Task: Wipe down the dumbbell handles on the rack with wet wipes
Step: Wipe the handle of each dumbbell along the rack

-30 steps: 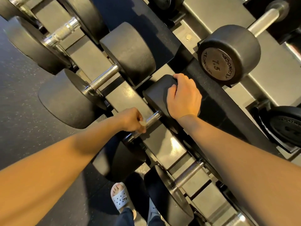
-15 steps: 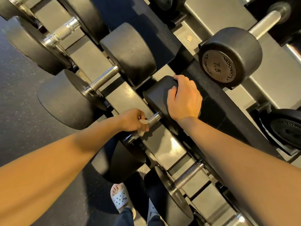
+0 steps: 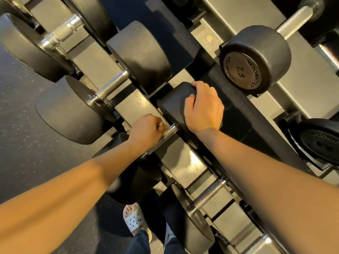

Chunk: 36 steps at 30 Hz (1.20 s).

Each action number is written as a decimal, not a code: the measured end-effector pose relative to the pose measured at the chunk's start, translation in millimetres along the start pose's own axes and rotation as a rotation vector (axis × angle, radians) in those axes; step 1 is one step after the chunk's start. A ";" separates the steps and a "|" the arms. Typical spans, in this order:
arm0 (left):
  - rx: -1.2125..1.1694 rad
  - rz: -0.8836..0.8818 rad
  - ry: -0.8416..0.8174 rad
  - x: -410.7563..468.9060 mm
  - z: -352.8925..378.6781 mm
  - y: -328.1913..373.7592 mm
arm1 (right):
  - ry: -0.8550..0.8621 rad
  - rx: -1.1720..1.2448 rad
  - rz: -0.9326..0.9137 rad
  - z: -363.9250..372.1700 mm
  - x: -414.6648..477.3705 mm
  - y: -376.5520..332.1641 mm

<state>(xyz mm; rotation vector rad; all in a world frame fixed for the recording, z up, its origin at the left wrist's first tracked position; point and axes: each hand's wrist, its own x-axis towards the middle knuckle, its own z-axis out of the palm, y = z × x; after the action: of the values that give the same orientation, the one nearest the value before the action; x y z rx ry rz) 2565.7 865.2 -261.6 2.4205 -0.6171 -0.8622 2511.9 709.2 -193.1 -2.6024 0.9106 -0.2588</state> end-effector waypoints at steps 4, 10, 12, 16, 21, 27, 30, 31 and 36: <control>-0.097 -0.033 -0.288 -8.8 -13.9 1.0 | -0.004 0.024 0.004 -1.5 -0.3 -0.7; 0.248 -0.086 -0.440 -4.7 -34.6 -7.6 | -0.028 0.009 -0.015 -3.7 -0.6 -1.7; 0.212 -0.106 -0.403 -4.0 -34.8 -6.8 | -0.025 0.004 -0.015 -4.1 -0.4 -1.8; -0.310 -0.202 -0.172 1.2 -22.7 9.5 | -0.005 0.012 -0.020 -3.1 -1.1 -2.7; -0.335 -0.053 -0.199 -11.5 -14.8 16.3 | -0.004 0.006 -0.031 -1.9 -1.7 -2.2; 0.114 0.112 -0.195 -18.5 -23.9 -2.8 | -0.004 0.003 -0.029 -1.9 -1.5 -1.8; 0.426 0.079 -0.335 -24.0 -29.8 0.0 | -0.019 -0.004 -0.037 -1.9 -1.5 -0.1; 0.498 0.059 -0.361 -25.3 -31.7 -0.1 | -0.022 -0.005 -0.032 -1.6 -1.0 0.0; 0.159 0.069 -0.200 -20.6 -23.2 13.6 | -0.017 0.001 -0.002 -2.4 0.6 0.8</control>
<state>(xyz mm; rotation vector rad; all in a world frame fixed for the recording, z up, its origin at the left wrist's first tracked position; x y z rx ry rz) 2563.6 873.0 -228.8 2.4533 -0.8696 -1.0714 2511.1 707.6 -191.2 -2.6010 0.9021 -0.2377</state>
